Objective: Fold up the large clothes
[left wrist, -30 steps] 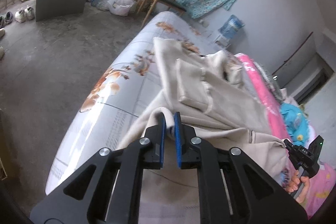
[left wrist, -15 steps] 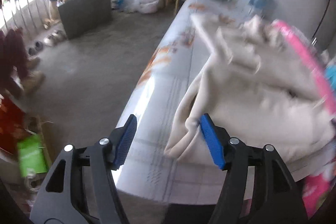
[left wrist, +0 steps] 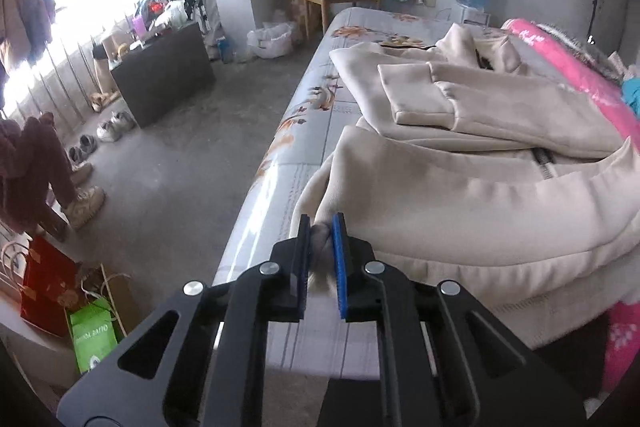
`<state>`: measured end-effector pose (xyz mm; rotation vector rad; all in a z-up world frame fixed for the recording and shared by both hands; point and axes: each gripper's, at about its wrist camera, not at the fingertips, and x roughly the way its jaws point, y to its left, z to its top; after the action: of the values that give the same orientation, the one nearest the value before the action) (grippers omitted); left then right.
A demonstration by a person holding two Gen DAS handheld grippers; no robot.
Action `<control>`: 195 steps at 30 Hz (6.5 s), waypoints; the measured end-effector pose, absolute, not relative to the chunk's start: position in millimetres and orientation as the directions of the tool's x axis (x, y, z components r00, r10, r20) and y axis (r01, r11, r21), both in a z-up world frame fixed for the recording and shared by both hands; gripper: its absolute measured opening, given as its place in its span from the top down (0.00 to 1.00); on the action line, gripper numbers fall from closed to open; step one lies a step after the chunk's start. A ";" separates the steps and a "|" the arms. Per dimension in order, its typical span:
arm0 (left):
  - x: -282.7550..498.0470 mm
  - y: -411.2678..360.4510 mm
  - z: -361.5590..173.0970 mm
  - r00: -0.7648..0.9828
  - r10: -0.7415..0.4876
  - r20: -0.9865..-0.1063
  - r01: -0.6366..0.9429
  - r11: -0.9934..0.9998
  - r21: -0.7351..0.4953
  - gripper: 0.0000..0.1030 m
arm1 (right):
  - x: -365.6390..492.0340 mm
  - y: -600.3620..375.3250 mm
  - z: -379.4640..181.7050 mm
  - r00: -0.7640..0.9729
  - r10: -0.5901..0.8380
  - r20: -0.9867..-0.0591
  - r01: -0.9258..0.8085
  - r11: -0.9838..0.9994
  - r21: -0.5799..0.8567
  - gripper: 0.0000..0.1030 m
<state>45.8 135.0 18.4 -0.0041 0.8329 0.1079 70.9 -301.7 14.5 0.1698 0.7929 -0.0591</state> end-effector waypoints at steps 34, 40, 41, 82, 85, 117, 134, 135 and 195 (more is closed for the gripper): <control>38.0 21.1 -18.3 0.668 -0.169 -0.725 0.252 0.968 0.007 0.87 | 84.5 -113.5 -18.0 0.503 0.288 -0.815 -0.282 0.946 0.161 0.94; 45.7 20.7 7.7 0.733 -0.185 -0.655 0.269 0.963 0.029 0.99 | 85.1 -118.4 13.3 0.598 0.267 -0.755 -0.256 0.957 0.136 0.96; 48.4 22.6 15.7 0.751 -0.193 -0.632 0.267 0.963 0.023 0.99 | 86.5 -120.4 18.0 0.613 0.267 -0.744 -0.250 0.959 0.138 0.97; 89.4 27.1 2.5 0.651 -0.386 -0.653 0.354 0.916 -0.189 0.90 | 130.1 -131.3 -24.6 0.578 0.309 -0.755 -0.260 0.947 0.188 0.77; 85.7 5.1 -0.5 0.574 -0.486 -0.659 0.430 0.864 -0.262 0.87 | 132.4 -130.9 -25.2 0.596 0.305 -0.743 -0.249 0.950 0.190 0.78; 87.4 -25.8 -17.5 0.623 -0.338 -0.706 0.405 0.911 -0.080 0.86 | 106.9 -214.8 -13.8 0.613 0.012 -0.790 -0.031 0.999 -0.009 0.96; 95.2 -26.5 -16.3 0.623 -0.342 -0.704 0.391 0.915 -0.098 0.86 | 79.2 -157.2 2.3 0.588 0.349 -0.730 -0.326 0.928 0.181 0.74; 96.2 -25.0 -16.4 0.620 -0.349 -0.703 0.391 0.914 -0.109 0.86 | 80.3 -150.0 -4.5 0.574 0.353 -0.739 -0.334 0.925 0.182 0.74; 85.5 25.7 6.0 0.624 -0.168 -0.763 0.188 0.980 -0.063 0.39 | 55.3 -168.7 0.8 0.654 0.098 -0.750 -0.161 0.987 -0.012 0.47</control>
<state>85.5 25.7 6.0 0.0235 0.8728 -0.2043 55.3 -168.7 0.8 -0.0800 0.8457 0.1470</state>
